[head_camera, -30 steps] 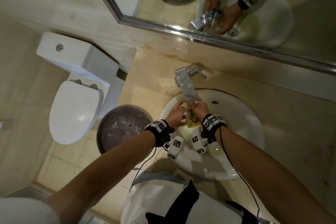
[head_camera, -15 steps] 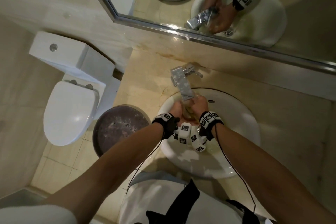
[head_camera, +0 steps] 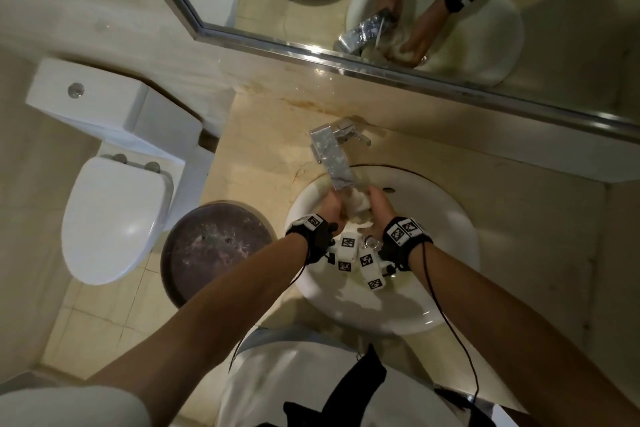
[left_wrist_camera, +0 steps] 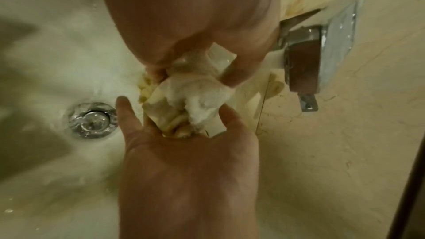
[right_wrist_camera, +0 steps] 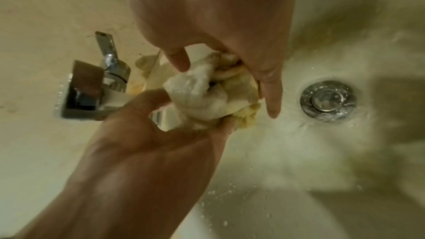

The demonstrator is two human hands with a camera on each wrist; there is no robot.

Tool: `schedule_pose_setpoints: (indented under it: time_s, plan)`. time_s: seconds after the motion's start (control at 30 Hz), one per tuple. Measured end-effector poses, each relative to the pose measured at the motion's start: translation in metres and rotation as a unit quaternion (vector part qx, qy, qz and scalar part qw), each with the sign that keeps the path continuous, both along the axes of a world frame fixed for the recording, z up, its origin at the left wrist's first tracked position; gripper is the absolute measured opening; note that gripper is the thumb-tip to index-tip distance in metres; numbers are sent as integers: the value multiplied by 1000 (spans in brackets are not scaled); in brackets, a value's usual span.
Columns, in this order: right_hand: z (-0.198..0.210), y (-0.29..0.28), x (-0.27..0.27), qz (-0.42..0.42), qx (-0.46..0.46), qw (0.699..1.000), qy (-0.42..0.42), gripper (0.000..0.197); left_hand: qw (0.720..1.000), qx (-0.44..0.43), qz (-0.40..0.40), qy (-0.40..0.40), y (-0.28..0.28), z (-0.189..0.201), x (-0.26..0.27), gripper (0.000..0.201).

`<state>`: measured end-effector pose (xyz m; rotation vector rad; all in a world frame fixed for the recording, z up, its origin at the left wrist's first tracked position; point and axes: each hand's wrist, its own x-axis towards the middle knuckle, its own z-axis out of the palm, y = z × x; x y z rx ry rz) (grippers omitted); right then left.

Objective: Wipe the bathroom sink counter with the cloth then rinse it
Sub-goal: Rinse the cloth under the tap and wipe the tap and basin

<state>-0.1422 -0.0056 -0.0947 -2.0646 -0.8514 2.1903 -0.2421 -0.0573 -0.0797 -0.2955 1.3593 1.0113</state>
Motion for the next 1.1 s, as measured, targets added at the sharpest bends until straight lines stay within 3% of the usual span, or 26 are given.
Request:
schedule_pose_setpoints:
  time_s: [0.03,0.1,0.23,0.33,0.43,0.53,0.67,0.8,0.9,0.93,1.0,1.1]
  plan:
    - [-6,-2,1,-6,-25,1000,13,56,998,3,-45,36,-3,4,1,14]
    - [-9,-5,1,-39,-41,998,32,63,994,-9,-70,79,-9,-1,1,27]
    - [-8,-3,-5,-8,31,999,36,34,982,-45,-136,123,-15,4,-1,3]
    - [-9,-5,-6,57,103,993,15,22,973,-32,-197,113,-18,-3,-6,10]
    - [-4,-12,-6,86,116,989,18,35,984,-42,-164,59,-28,-10,-12,12]
    - [3,-14,-11,79,128,988,36,35,990,-47,-132,8,-34,-8,-15,23]
    - [16,-11,-13,24,109,991,70,40,988,-66,-136,27,-31,-4,-12,30]
    - [4,-3,-13,25,77,994,70,27,990,-50,-128,36,-26,-3,-13,25]
    - [-34,6,-5,61,29,996,55,43,990,-18,-138,20,-27,-4,-15,18]
    - [-34,7,-2,83,36,995,35,48,991,-1,-136,19,-28,-6,-15,16]
    - [-16,4,3,111,-18,994,9,60,992,29,-118,40,-29,-9,-13,32]
    - [-8,0,5,109,-111,984,87,76,990,52,-107,79,-26,0,-11,41]
